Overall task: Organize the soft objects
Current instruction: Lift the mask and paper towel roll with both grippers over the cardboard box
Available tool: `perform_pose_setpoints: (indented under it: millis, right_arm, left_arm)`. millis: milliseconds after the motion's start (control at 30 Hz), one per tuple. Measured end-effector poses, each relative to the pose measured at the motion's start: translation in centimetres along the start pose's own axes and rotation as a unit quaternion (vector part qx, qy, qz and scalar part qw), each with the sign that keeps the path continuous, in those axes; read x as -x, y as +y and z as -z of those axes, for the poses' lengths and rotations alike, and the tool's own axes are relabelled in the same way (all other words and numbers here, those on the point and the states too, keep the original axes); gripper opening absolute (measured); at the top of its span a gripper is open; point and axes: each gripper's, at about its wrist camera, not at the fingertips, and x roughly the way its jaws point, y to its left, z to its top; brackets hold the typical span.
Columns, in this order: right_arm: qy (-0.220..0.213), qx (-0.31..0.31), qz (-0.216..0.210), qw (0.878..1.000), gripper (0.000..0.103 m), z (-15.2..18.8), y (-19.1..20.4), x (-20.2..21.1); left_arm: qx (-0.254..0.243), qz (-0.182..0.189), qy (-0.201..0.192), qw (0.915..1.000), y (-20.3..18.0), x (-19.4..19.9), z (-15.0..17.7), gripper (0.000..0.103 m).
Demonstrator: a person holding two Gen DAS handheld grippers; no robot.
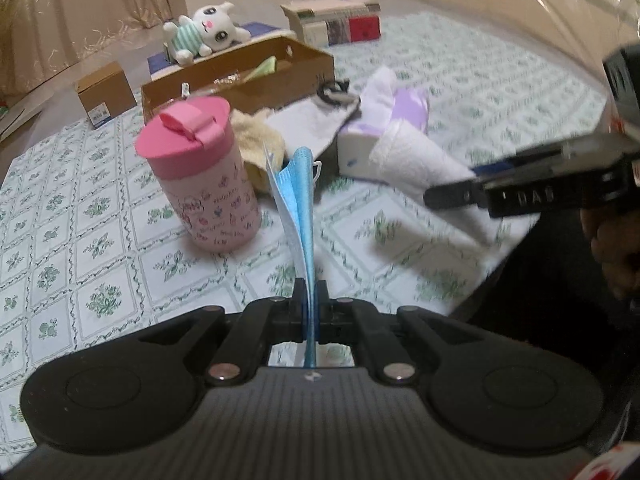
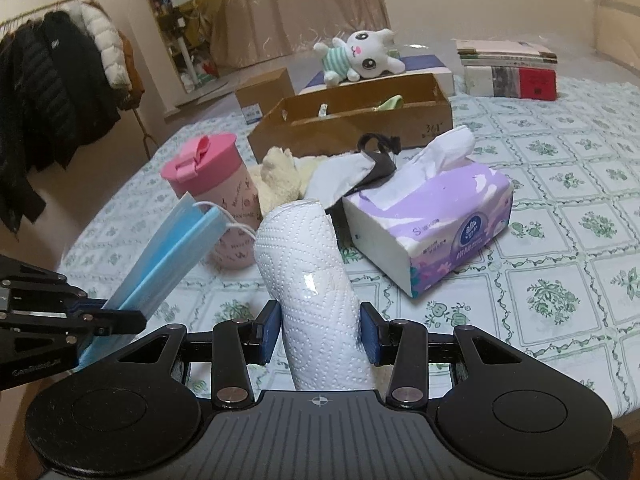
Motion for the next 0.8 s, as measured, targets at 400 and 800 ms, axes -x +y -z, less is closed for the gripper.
perform_pose_setpoints:
  millis: [400, 800]
  right_arm:
    - [-0.019, -0.061, -0.021, 0.998, 0.042, -4.7, -2.1, 1.4]
    - [-0.027, -0.003, -0.007, 1.0, 0.042, -16.1, -4.6, -1.8]
  left_arm:
    - [0.002, 0.026, -0.053, 0.9983, 2.3, 0.0, -6.9, 0.002]
    - [-0.041, 0.011, -0.063, 0.9971, 10.4, -2.6, -19.0, 0.002]
